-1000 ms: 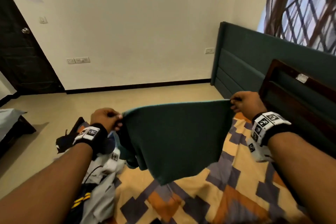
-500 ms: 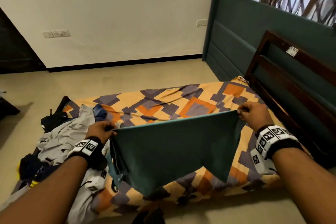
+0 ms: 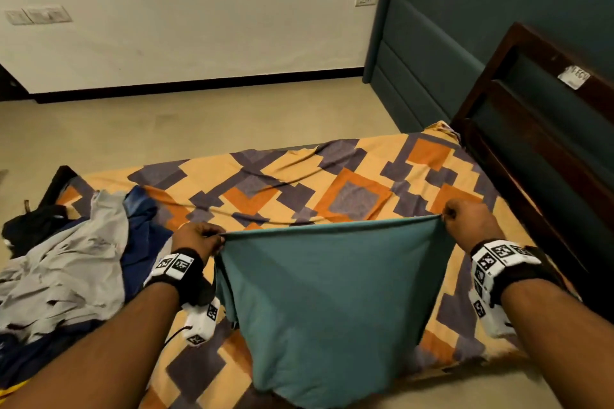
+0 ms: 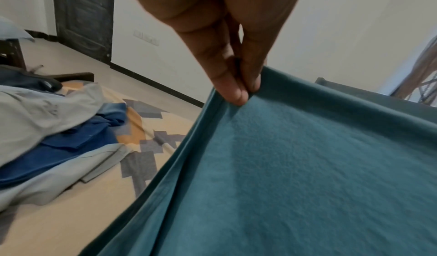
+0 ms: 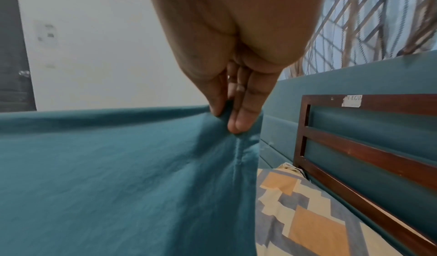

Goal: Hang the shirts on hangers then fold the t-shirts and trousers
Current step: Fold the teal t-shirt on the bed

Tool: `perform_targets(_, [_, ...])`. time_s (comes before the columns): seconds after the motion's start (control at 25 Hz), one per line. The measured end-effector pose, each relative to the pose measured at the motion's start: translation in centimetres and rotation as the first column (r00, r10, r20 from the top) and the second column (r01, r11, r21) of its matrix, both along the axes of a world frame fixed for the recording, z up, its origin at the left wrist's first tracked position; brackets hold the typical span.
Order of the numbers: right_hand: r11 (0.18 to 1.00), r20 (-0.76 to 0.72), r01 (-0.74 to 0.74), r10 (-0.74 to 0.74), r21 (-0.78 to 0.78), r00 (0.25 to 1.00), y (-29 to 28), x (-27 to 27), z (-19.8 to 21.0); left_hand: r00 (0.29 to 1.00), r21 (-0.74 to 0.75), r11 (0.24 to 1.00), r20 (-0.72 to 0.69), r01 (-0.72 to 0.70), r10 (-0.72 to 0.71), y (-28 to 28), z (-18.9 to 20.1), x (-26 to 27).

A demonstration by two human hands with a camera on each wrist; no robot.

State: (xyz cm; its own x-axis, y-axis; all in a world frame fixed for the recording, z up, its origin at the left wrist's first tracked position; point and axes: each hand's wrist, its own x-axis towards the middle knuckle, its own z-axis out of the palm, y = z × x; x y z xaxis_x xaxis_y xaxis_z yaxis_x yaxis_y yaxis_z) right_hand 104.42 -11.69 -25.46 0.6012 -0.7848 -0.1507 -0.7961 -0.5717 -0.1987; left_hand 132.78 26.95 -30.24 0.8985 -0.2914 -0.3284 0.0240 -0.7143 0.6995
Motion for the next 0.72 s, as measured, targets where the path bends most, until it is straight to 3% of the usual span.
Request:
perform_targets(0.2, [0.999, -0.172, -0.042, 0.044, 0.016, 0.984, -9.4, 11.3, -9.5, 0.990, 0.029, 0.996, -0.107, -0.086, 0.088, -10.1, -10.0, 9.7])
perform_targets(0.36, [0.993, -0.225, -0.076, 0.093, 0.085, 0.970, -15.3, 19.4, -21.0, 0.974, 0.036, 0.985, -0.148, -0.166, 0.170, -15.9, -21.1, 15.8])
perform_targets(0.48, [0.982, -0.271, -0.158, 0.181, 0.104, 0.945, -19.0, 23.9, -29.9, 0.977, 0.114, 0.979, -0.112, -0.167, 0.179, -18.1, -29.4, 18.6])
perform_targets(0.6, [0.963, -0.315, -0.218, 0.259, 0.161, 0.913, -20.3, 26.1, -37.3, 0.990, 0.227, 0.971, -0.096, -0.079, 0.103, -18.2, -34.6, 19.5])
perform_targets(0.72, [0.969, -0.283, -0.183, 0.224, 0.163, 0.933, -20.0, 27.9, -42.0, 0.999, 0.351, 0.936, -0.041, -0.016, 0.032, -18.5, -37.9, 20.1])
